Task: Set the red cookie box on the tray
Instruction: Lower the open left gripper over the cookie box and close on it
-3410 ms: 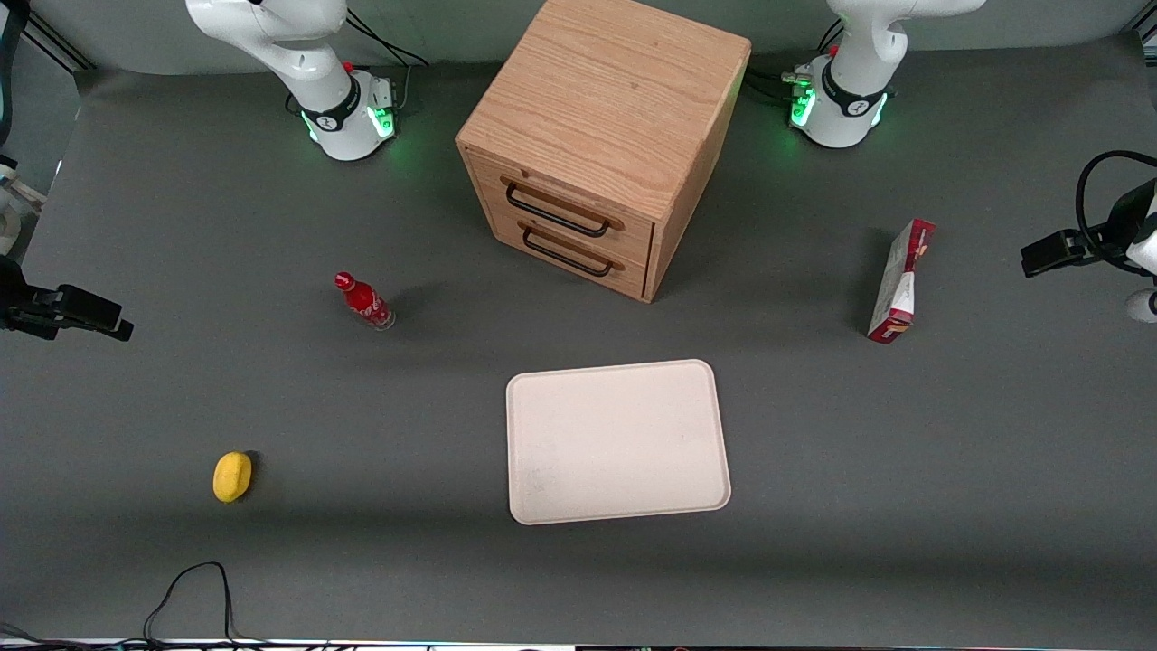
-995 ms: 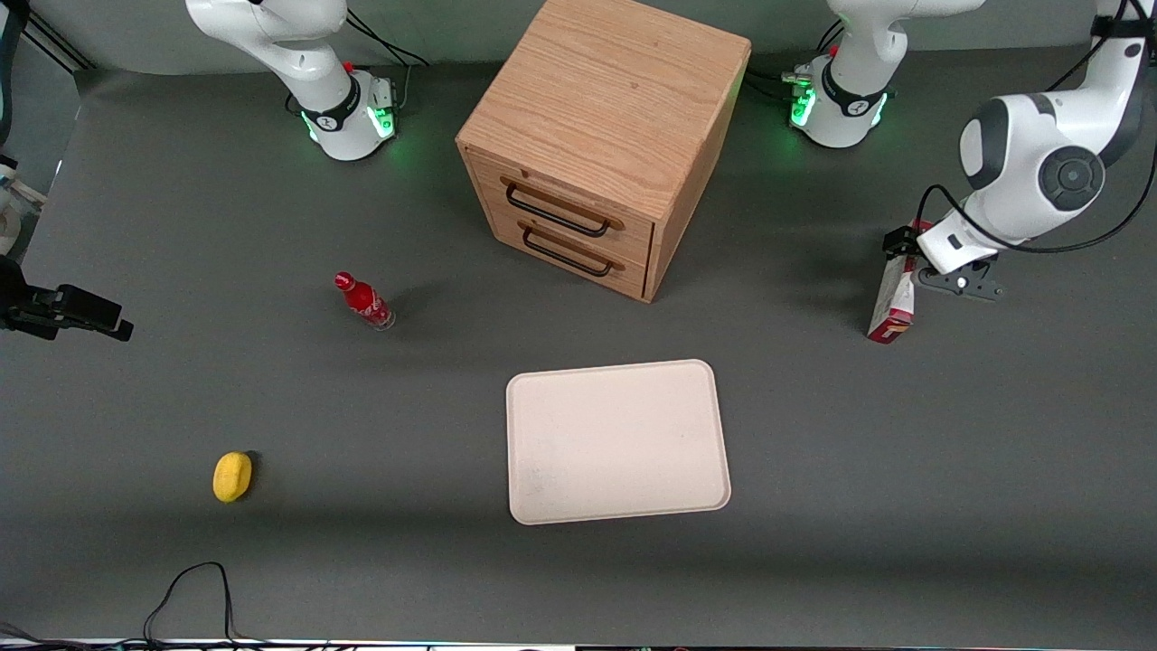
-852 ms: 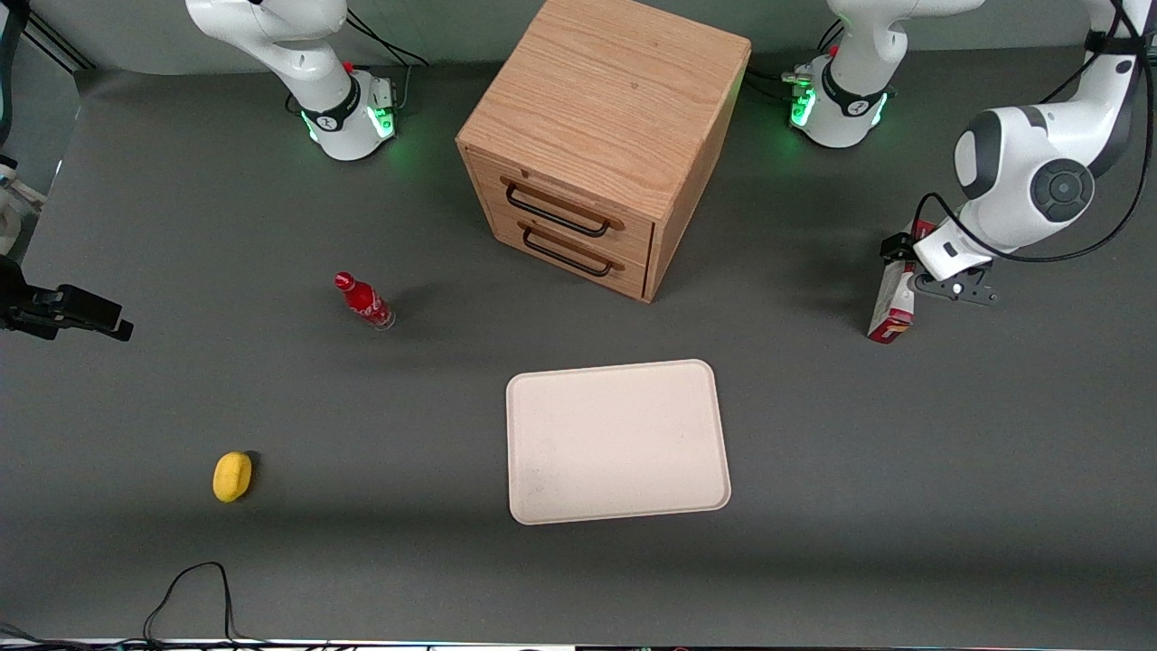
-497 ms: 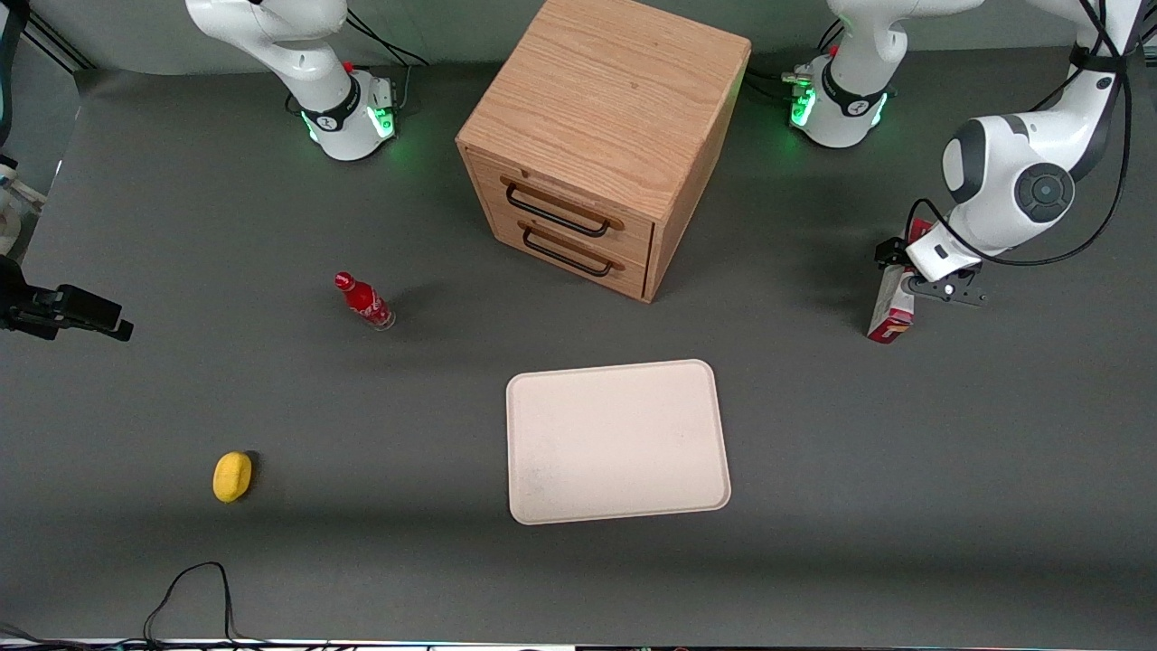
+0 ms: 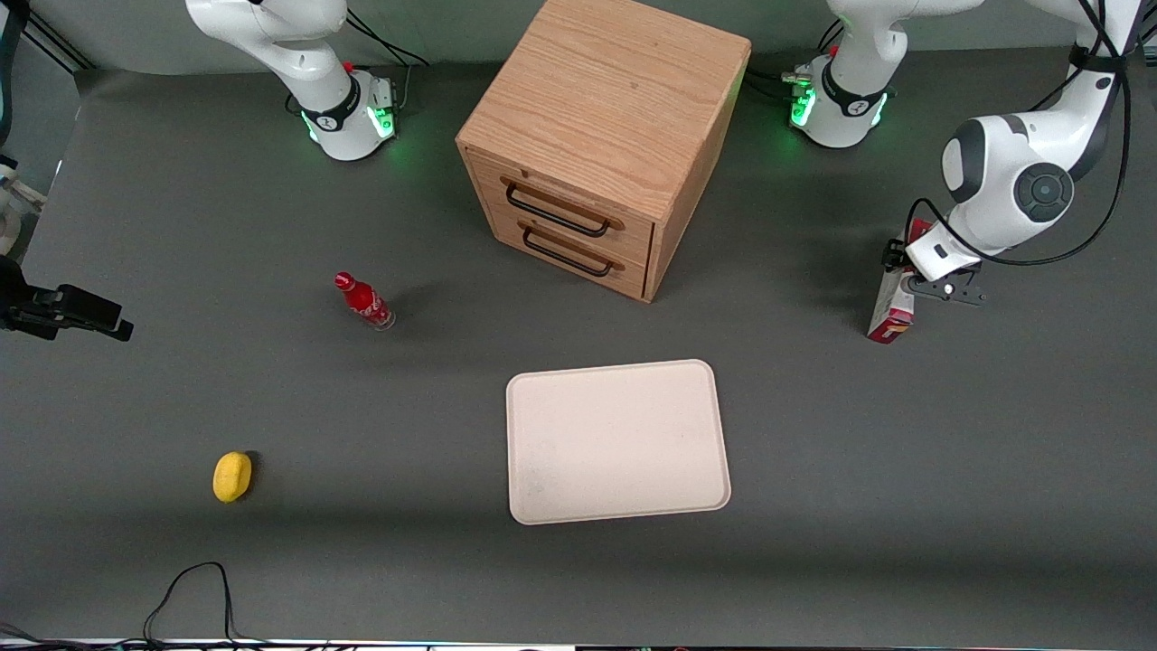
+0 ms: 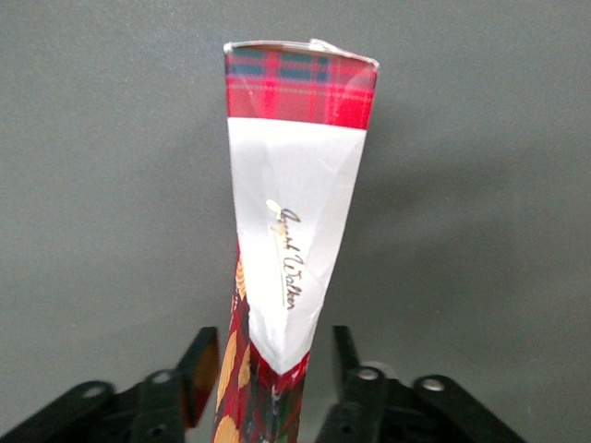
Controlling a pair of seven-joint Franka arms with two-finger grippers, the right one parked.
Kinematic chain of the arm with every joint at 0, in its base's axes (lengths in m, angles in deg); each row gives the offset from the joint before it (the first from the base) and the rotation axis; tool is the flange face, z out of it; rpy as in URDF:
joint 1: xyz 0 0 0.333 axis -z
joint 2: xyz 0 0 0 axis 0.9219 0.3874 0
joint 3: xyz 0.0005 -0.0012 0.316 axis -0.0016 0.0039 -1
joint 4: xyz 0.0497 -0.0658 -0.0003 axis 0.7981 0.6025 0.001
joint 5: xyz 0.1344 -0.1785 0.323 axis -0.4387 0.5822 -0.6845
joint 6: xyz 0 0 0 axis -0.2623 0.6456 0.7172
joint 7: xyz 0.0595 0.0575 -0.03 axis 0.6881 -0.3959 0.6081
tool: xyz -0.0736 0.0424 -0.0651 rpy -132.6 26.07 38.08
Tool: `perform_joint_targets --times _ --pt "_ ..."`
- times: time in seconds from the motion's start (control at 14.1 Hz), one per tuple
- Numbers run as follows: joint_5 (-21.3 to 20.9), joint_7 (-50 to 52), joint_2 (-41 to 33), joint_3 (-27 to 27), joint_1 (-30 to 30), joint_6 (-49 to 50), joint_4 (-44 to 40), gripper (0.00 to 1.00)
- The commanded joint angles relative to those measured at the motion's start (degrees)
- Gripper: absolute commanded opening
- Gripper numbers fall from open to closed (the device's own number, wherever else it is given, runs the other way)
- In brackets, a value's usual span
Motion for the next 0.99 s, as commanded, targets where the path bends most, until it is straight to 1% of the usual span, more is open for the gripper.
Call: perform_joint_targets --times 0.0,0.43,0.57,0.78,0.92 --pt "-0.1 -1.0 -0.4 0.1 -0.4 -1.1 0.5 0.00" --pt "-0.2 -1.0 -0.5 0.1 -0.3 -0.9 0.3 0.00" --pt "-0.2 -1.0 -1.1 0.2 -0.3 0.5 -0.8 0.00" --pt "-0.2 -1.1 -2.9 0.3 -0.2 7.7 -5.5 0.00" --pt "-0.3 -1.1 -3.7 0.2 -0.3 17.4 -12.6 0.00"
